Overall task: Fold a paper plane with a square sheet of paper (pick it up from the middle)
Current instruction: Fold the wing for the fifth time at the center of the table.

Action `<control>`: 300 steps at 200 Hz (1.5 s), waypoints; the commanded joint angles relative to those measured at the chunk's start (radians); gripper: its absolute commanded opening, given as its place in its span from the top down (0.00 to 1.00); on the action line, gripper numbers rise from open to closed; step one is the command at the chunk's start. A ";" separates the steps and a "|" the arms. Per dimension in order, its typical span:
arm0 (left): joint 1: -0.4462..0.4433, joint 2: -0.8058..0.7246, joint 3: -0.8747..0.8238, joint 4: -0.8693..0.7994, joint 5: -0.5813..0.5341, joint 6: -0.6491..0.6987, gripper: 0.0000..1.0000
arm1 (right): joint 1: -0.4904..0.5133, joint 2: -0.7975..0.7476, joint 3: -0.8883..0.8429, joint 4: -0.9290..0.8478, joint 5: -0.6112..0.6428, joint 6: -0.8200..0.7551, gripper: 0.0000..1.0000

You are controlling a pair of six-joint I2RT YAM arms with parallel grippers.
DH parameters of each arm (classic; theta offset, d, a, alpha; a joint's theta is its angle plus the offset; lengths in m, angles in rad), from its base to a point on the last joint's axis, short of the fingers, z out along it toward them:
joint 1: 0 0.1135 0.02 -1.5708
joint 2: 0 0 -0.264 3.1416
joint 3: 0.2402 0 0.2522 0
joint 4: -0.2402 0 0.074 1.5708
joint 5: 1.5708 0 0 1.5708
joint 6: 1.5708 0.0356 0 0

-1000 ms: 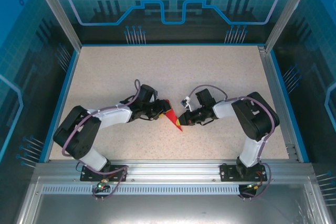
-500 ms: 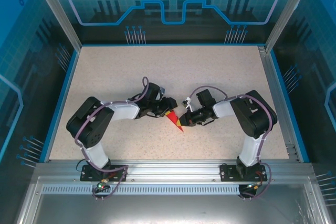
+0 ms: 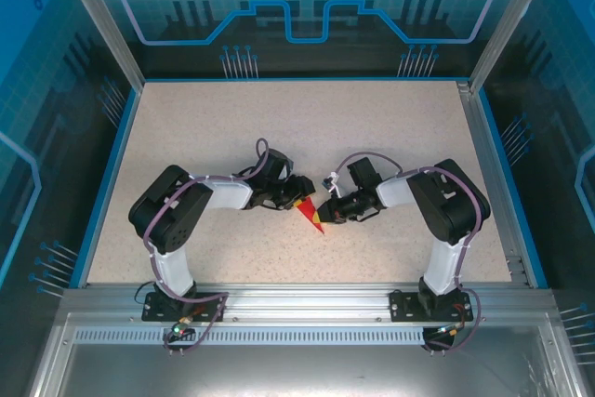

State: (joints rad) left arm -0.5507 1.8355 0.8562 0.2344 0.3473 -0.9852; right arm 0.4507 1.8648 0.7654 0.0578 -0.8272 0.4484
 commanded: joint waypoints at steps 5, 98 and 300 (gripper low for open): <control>0.017 0.048 -0.017 -0.032 -0.039 0.017 0.54 | -0.015 0.005 -0.007 -0.090 0.074 0.005 0.94; 0.027 0.077 -0.011 -0.052 -0.034 0.012 0.56 | -0.010 -0.044 -0.046 -0.159 0.079 -0.041 0.89; 0.034 0.077 -0.009 -0.076 -0.031 0.011 0.57 | 0.024 -0.096 -0.035 -0.333 0.122 -0.051 0.90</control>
State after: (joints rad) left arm -0.5388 1.8545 0.8570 0.2596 0.3897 -0.9943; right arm 0.4686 1.7718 0.7574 -0.1249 -0.6991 0.4030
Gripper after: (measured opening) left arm 0.428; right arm 0.099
